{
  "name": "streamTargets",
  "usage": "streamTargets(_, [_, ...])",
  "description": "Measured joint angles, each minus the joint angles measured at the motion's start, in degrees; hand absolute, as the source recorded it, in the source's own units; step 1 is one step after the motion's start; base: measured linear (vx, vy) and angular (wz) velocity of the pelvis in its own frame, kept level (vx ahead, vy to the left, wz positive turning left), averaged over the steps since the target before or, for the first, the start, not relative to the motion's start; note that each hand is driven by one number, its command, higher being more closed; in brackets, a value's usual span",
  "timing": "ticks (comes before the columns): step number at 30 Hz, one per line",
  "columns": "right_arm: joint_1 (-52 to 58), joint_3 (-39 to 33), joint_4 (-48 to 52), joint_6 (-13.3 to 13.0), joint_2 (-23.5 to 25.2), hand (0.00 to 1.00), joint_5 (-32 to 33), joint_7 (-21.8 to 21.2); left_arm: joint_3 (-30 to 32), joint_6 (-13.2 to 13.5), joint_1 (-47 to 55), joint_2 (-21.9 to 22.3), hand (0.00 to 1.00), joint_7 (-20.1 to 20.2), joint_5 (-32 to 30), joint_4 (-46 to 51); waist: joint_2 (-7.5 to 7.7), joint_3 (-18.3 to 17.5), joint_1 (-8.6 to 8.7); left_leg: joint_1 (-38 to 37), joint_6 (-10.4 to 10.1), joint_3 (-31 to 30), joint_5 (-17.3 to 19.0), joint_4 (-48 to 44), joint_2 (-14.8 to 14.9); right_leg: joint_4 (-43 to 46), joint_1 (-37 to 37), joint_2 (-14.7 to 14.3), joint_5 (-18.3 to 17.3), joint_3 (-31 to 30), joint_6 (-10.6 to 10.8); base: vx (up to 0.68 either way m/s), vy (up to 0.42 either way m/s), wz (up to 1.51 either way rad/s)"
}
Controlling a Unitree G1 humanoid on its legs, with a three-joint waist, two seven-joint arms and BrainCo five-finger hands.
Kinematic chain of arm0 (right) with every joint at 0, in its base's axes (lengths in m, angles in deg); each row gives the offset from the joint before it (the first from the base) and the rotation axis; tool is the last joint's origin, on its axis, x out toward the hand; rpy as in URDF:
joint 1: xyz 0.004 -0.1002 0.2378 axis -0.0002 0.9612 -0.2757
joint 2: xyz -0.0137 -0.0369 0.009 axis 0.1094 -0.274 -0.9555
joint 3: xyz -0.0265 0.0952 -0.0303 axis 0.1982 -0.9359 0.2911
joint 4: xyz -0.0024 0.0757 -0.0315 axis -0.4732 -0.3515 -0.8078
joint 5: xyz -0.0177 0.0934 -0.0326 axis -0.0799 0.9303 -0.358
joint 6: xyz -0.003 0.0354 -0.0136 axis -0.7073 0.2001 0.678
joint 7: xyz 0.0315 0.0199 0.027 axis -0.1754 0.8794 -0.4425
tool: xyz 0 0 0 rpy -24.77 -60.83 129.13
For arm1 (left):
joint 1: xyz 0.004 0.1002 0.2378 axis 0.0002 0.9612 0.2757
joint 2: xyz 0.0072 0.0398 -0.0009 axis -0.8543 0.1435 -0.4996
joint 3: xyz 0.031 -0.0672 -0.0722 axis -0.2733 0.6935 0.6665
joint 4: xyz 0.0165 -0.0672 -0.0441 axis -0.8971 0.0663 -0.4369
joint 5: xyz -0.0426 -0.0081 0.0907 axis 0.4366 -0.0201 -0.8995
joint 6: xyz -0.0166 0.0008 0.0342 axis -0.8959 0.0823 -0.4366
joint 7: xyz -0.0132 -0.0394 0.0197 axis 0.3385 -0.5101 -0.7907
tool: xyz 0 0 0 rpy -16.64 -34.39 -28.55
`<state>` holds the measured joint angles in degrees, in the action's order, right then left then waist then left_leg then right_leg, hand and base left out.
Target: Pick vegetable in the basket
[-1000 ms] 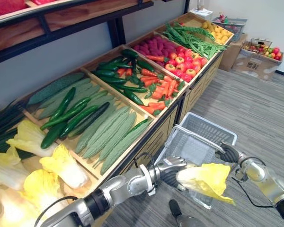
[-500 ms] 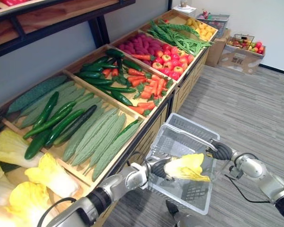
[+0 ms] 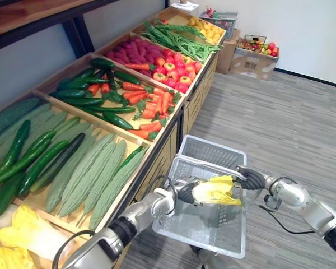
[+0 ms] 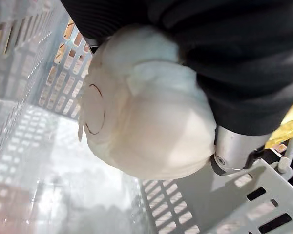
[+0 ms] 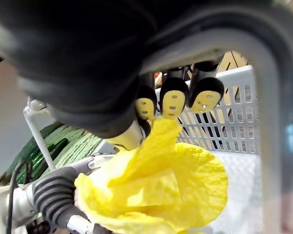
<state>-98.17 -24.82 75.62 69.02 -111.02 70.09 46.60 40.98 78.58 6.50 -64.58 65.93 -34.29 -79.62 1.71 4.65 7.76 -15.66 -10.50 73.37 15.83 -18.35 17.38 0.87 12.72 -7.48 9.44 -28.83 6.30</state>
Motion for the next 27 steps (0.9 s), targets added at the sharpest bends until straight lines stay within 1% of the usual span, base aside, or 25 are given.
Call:
streamTargets(2, [-0.1, 0.3, 0.5, 0.0, 0.0, 1.00, 0.0, -0.2, 0.2, 0.0, -0.3, 0.0, 0.00, 0.0, -1.7, -0.1, 0.01, 0.0, -0.04, -0.5, 0.0, 0.3, 0.0, 0.0, 0.1, 0.2, -0.1, -0.3, 0.0, -0.2, 0.0, -0.02, -0.024, -0.09])
streamTargets(10, [-0.4, 0.4, 1.2, -0.2, 0.0, 1.00, -0.3, -1.1, 0.3, 0.0, -0.4, 0.0, 0.00, 0.1, -1.7, -0.1, 0.17, 0.4, -0.19, -0.5, 0.0, 0.1, 0.0, -0.2, 0.2, 0.3, -0.2, -0.2, 0.0, 0.1, 0.0, -0.04, -0.033, 0.02])
streamTargets(14, [0.7, -0.8, 1.1, -0.2, 0.1, 1.00, -2.4, -0.7, 0.2, 0.0, -1.0, 0.1, 0.00, 0.1, -1.7, 0.9, 0.29, 1.5, -0.31, -0.3, 0.0, -0.5, 0.0, -0.1, 0.4, 0.3, -0.5, 0.2, 0.0, 1.1, 0.0, -0.04, -0.033, 0.12])
streamTargets(16, [1.5, -2.5, 0.9, -0.2, 0.6, 1.00, -2.9, -0.7, -0.7, 0.0, -1.8, 0.1, 0.00, 0.2, -1.6, 3.1, 0.29, 2.2, -0.32, -0.3, 0.0, -1.2, 0.0, 0.0, 0.4, 0.2, -1.0, 0.5, -0.1, 1.8, 0.0, -0.03, -0.024, 0.23])
streamTargets(19, [3.6, -6.8, -1.7, 0.1, 2.8, 1.00, -3.6, 0.2, -2.8, 0.6, -2.6, -0.3, 0.00, 0.3, -1.1, 9.4, 0.30, 2.4, -0.47, 0.9, 0.2, -3.4, 0.2, -0.1, 0.5, 0.2, -0.9, 1.4, -0.2, 3.5, -0.1, -0.05, -0.032, 0.32])
streamTargets(21, [4.8, -9.9, -3.6, 0.5, 5.2, 1.00, -5.4, 1.4, -4.8, 2.2, -2.6, -0.3, 0.00, 0.6, -0.6, 13.4, 0.29, 2.4, -0.88, 1.4, 0.4, -4.5, 0.2, -0.4, 0.7, 0.3, -1.0, 1.8, -0.2, 4.5, -0.1, -0.04, -0.025, 0.24])
streamTargets(23, [5.8, -12.4, -5.1, 0.5, 6.9, 1.00, -6.0, 1.9, -6.5, 2.5, -2.7, -0.3, 0.00, 0.9, -0.5, 16.1, 0.29, 2.4, -1.14, 2.0, 0.5, -5.4, 0.3, -1.0, 1.1, 0.3, -1.2, 2.2, -0.2, 5.6, -0.2, -0.04, -0.031, 0.31])
streamTargets(25, [7.1, -16.0, -6.5, 0.9, 8.6, 1.00, -7.8, 2.7, -8.4, 2.5, -2.9, -0.3, 0.00, 1.6, 0.8, 19.8, 0.13, 2.5, -1.48, 2.6, 0.6, -6.9, 0.3, -0.9, 1.1, 1.0, -1.2, 2.7, -0.2, 7.1, -0.2, -0.06, -0.027, 0.37])
streamTargets(27, [7.7, -19.6, -9.0, 2.1, 10.3, 1.00, -9.3, 3.7, -9.9, 3.2, -2.9, -0.4, 0.00, 2.8, 3.9, 26.0, 0.07, 2.5, -2.12, 3.2, 0.6, -8.7, 0.3, -0.9, 1.0, 1.3, -1.8, 3.6, -0.4, 9.1, -0.2, -0.09, -0.022, 0.40])
